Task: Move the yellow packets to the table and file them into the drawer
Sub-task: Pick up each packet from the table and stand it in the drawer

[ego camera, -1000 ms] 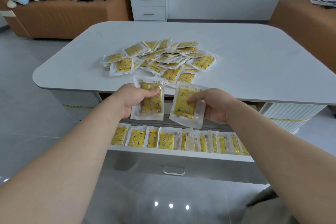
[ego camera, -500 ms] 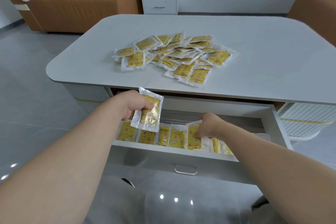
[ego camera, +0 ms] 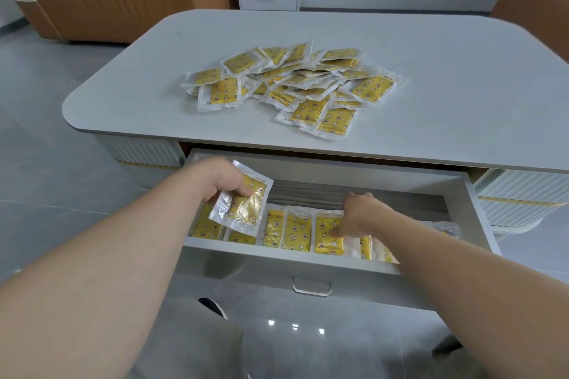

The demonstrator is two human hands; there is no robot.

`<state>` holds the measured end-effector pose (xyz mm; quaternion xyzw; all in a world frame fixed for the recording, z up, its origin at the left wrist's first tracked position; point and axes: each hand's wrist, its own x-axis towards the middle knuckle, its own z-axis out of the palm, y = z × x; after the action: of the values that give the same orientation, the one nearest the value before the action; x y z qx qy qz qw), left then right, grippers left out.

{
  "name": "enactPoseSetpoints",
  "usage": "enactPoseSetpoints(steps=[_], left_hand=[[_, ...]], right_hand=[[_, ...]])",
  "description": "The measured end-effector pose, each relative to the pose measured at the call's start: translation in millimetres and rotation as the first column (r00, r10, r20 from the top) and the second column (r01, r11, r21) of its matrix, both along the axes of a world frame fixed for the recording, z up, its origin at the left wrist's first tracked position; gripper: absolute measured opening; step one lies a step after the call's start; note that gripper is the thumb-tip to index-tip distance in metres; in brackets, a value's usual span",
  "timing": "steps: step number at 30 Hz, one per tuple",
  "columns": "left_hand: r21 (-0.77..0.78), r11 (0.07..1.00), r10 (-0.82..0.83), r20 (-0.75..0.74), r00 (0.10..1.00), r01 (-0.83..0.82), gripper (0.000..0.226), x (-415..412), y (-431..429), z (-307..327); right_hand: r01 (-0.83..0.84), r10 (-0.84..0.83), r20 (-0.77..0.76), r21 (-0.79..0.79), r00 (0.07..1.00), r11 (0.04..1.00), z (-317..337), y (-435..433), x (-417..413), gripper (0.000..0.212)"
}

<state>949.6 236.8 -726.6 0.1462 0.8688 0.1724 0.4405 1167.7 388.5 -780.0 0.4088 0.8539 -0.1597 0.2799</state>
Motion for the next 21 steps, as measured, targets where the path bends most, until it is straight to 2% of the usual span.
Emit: enactPoseSetpoints(steps=[3,7,10,13,18,21], left_hand=[[0.043,0.999,-0.025,0.042,0.999,0.024,0.035,14,20,8],[0.106,0.992,-0.084,0.122,0.989,0.071,0.037,51,49,22],[0.158,0.984,-0.106,0.165,0.981,0.080,0.026,88,71,18],[0.186,0.977,-0.134,0.144,0.980,0.106,0.025,123,92,4],[0.078,0.977,-0.207,0.139,0.968,0.198,0.031,157,112,-24],[0.044,0.981,-0.191,0.105,0.976,0.187,0.044,166,116,-36]], right_hand=[[-0.052,0.051,-0.060,-0.004,0.997,0.999,23,7,0,0.064],[0.011,-0.019,-0.153,-0.048,0.988,0.999,59,23,6,0.043],[0.051,-0.056,-0.144,-0.040,0.988,0.998,80,32,23,0.038],[0.042,-0.039,-0.087,0.025,0.995,0.999,96,37,44,0.030],[0.071,-0.065,-0.074,0.077,0.995,0.995,103,51,72,0.022],[0.076,-0.067,-0.089,0.112,0.994,0.991,102,59,81,0.031]])
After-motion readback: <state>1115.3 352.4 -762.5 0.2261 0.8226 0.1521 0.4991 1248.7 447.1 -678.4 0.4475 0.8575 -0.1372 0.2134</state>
